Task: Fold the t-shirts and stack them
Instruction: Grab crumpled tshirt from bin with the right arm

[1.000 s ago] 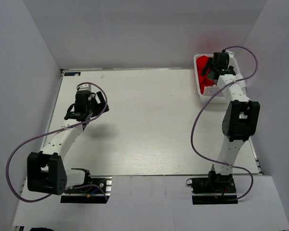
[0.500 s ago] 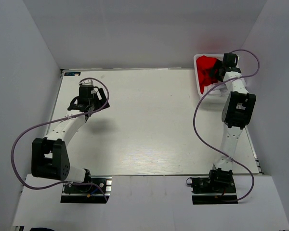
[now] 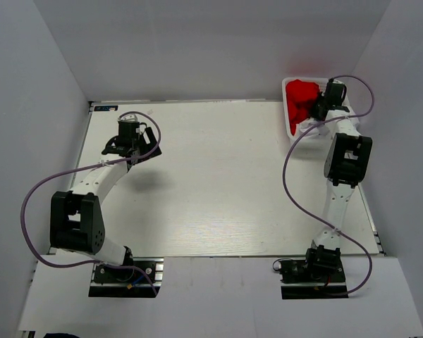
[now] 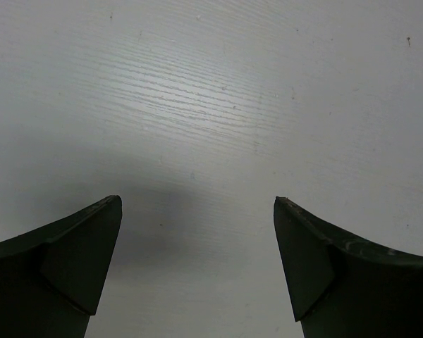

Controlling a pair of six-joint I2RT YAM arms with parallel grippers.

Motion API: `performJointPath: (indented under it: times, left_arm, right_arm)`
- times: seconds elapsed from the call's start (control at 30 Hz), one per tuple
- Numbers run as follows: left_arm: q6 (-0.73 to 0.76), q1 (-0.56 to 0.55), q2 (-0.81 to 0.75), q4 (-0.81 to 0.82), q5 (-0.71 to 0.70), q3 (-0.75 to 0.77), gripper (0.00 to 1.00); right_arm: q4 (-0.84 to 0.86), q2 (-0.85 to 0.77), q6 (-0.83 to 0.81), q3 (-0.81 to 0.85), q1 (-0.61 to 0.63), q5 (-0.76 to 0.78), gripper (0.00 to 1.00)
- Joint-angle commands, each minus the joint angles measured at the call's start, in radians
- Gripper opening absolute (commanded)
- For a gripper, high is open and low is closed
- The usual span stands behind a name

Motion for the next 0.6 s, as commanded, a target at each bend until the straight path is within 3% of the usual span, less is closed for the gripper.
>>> performJointPath:
  times: [0.0,0.27,0.57]
  left_arm:
    - [-0.008,-0.004,-0.054,0.004,0.026,0.026,0.99]
    - [0.004,-0.004,-0.156,0.066,0.13,-0.02,0.99]
    - [0.015,-0.004,-0.254,0.121,0.199,-0.038,0.99]
  right_arm:
    - [0.146,-0.152,-0.025,-0.047,-0.002,0.032,0.0]
    - [0.234,-0.471,-0.111,-0.106,-0.004,0.129,0.0]
    - [0.246,-0.588,-0.134,0.034,-0.007,0.082,0.0]
